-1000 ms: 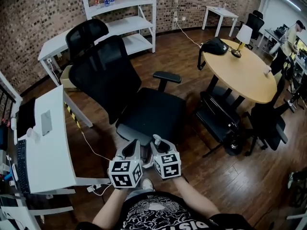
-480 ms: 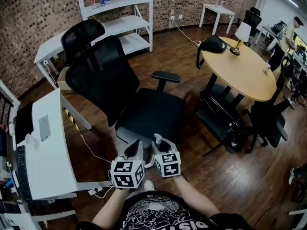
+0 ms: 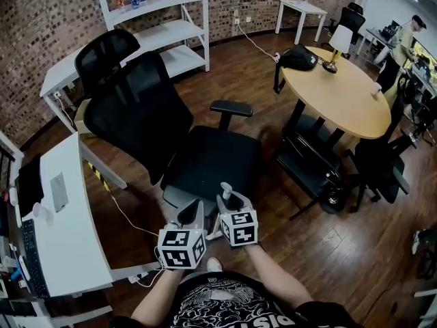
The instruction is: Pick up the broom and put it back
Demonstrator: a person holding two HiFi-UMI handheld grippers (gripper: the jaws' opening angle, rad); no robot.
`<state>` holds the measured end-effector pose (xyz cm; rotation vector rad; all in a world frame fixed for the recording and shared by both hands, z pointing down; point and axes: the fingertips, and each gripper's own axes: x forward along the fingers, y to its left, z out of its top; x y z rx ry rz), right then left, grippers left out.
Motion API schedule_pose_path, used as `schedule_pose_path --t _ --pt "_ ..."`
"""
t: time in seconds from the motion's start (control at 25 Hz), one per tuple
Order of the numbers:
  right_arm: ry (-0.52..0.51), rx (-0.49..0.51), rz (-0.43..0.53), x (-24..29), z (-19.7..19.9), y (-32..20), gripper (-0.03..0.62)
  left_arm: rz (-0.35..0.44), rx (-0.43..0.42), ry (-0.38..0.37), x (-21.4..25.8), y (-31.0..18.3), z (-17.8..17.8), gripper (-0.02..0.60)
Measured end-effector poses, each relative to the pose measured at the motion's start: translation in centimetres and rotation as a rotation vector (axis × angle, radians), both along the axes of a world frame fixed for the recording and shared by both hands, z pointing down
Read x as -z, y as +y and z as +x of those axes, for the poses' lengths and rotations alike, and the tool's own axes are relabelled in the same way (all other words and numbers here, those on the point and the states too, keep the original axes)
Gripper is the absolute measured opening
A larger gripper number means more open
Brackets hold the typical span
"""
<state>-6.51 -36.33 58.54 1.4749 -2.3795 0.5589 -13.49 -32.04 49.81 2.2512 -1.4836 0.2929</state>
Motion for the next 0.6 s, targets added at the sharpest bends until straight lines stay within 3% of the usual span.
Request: schedule_pose_path --t 0.6 --pt "0.011 -0.023 -0.005 -0.7 0.4 -4.2 0.101 -0.004 -0.012 -0.002 -0.3 -3.5 -0.7 0.005"
